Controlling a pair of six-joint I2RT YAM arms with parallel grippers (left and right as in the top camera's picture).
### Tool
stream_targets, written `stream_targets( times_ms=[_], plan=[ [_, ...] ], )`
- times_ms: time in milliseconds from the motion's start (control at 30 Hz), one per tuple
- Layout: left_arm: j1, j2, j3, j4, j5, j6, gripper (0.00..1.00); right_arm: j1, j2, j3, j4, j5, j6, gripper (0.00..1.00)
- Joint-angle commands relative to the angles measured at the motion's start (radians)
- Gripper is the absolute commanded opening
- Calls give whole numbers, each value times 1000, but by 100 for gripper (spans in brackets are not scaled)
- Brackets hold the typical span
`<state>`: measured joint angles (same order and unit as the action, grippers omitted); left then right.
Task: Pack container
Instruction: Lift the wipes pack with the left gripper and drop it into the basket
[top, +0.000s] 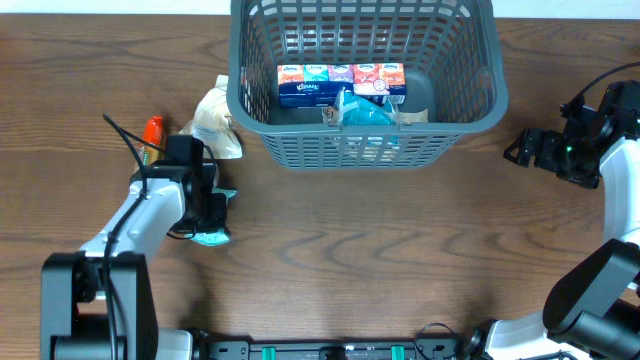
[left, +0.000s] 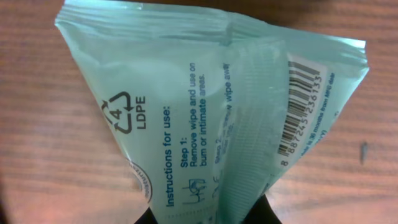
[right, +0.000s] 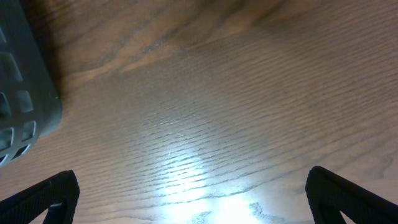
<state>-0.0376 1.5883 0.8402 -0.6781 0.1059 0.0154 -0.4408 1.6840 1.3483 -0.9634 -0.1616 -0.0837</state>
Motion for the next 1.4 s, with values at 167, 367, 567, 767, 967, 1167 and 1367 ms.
stream_targets(
  times_ms=[167, 367, 567, 767, 967, 1167, 1367],
  plan=[
    [-3, -234, 196, -132, 13, -17, 6, 10, -5, -2, 2, -30, -7, 99],
    [-3, -403, 343, -159, 13, -18, 6, 10, -5, -2, 2, -29, -7, 99],
    [-5, -463, 504, -170, 14, -29, 6, 10, -5, -2, 3, -30, -7, 99],
    [-65, -415, 644, -146, 14, -28, 6, 10, -5, -2, 3, -30, -7, 99],
    [-205, -275, 806, -156, 71, 58, 6, 10, -5, -2, 4, -30, -7, 99],
    [-364, -96, 1009, -198, 71, 182, 6, 10, -5, -2, 6, -30, -7, 99],
    [-498, 48, 1176, -263, 55, 414, 6, 10, -5, -2, 10, -30, -8, 99]
  ],
)
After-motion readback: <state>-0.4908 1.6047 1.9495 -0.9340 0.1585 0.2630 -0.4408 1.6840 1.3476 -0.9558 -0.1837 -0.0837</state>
